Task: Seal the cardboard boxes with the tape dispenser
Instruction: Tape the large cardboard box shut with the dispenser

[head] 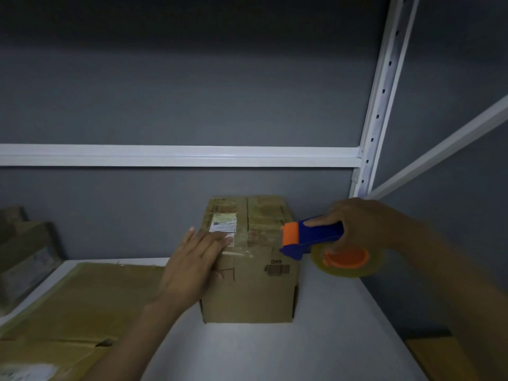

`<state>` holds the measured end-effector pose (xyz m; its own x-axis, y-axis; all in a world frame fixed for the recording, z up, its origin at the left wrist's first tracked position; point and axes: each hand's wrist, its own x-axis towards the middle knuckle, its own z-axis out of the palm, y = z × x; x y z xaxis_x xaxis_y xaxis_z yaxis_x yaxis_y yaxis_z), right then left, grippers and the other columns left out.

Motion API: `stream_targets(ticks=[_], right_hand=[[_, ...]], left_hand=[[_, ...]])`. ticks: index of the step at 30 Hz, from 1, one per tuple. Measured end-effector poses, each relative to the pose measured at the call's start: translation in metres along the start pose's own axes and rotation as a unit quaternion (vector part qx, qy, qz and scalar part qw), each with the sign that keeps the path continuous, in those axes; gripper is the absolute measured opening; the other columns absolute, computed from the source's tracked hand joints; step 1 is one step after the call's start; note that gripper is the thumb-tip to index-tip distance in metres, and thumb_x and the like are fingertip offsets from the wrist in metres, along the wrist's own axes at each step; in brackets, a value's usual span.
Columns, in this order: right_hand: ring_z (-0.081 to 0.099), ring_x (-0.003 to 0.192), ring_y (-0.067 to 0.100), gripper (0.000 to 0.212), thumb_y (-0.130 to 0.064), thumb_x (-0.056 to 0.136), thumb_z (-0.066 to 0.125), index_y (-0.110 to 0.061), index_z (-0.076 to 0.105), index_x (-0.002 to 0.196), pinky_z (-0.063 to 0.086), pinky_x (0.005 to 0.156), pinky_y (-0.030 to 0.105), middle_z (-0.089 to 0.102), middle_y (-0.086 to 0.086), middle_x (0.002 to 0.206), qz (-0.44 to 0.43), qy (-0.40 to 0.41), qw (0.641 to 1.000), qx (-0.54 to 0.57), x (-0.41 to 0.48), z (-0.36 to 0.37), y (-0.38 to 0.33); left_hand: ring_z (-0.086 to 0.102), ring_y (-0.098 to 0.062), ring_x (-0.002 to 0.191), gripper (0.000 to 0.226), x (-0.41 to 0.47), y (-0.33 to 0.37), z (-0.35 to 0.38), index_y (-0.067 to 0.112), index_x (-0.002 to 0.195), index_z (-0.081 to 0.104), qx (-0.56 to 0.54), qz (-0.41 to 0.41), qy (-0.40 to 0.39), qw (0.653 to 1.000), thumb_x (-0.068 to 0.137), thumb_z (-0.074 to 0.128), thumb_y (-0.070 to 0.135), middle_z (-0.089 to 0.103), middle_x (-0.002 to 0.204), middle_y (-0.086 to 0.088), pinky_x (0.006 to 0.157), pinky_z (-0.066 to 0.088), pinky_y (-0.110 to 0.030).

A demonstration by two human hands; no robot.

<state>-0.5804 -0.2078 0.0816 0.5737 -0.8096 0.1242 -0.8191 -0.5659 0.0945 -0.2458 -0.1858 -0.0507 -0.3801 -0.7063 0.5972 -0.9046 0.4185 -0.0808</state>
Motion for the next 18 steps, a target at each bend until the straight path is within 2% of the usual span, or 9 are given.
stream_targets(ticks=[2, 5, 10, 13, 18], right_hand=[[0.048, 0.092, 0.003, 0.069, -0.055, 0.078, 0.068, -0.060, 0.024, 0.131, 0.032, 0.072, 0.017, 0.040, -0.021, 0.088, -0.006, 0.011, 1.000, 0.004, 0.002, 0.008, 0.001], [0.049, 0.095, 0.006, 0.066, -0.055, 0.080, 0.066, -0.058, 0.031, 0.136, 0.030, 0.072, 0.018, 0.049, -0.013, 0.105, -0.015, 0.029, 0.999, -0.035, 0.005, 0.010, 0.002], [0.040, 0.086, 0.001, 0.065, -0.055, 0.081, 0.065, -0.053, 0.034, 0.138, 0.019, 0.059, 0.006, 0.051, -0.012, 0.110, -0.022, 0.038, 0.998, -0.041, 0.009, 0.013, 0.001], [0.039, 0.088, 0.002, 0.065, -0.050, 0.082, 0.067, -0.050, 0.036, 0.139, 0.019, 0.059, 0.005, 0.049, -0.012, 0.108, -0.024, 0.028, 0.999, -0.020, 0.007, 0.016, 0.003], [0.042, 0.087, -0.001, 0.071, -0.043, 0.081, 0.071, -0.042, 0.036, 0.143, 0.028, 0.065, 0.003, 0.039, -0.013, 0.103, 0.001, 0.007, 0.995, 0.100, -0.002, 0.026, 0.015]], left_hand=[[0.053, -0.022, 0.118, 0.084, 0.001, -0.002, -0.002, 0.018, 0.128, 0.054, 0.012, -0.002, 0.002, 1.000, 0.052, 0.090, 0.016, 0.060, 0.126, -0.001, 0.115, 0.017, -0.042], [0.059, -0.024, 0.115, 0.076, 0.009, 0.013, -0.002, 0.012, 0.121, 0.063, 0.042, 0.000, 0.029, 0.999, 0.051, 0.091, 0.015, 0.065, 0.122, -0.005, 0.113, 0.020, -0.041], [0.061, -0.026, 0.118, 0.099, 0.027, 0.058, 0.019, 0.008, 0.130, 0.060, 0.065, 0.058, 0.030, 0.996, 0.046, 0.091, 0.051, 0.061, 0.131, -0.008, 0.111, 0.027, -0.036], [0.059, -0.027, 0.121, 0.103, 0.042, 0.069, 0.027, 0.008, 0.135, 0.052, 0.047, 0.070, 0.021, 0.996, 0.052, 0.085, 0.059, 0.061, 0.132, -0.008, 0.110, 0.029, -0.041], [0.061, -0.026, 0.113, 0.084, 0.049, 0.063, 0.036, 0.015, 0.131, 0.052, 0.008, 0.057, 0.037, 0.998, 0.061, 0.086, 0.046, 0.065, 0.123, -0.004, 0.099, 0.030, -0.035]])
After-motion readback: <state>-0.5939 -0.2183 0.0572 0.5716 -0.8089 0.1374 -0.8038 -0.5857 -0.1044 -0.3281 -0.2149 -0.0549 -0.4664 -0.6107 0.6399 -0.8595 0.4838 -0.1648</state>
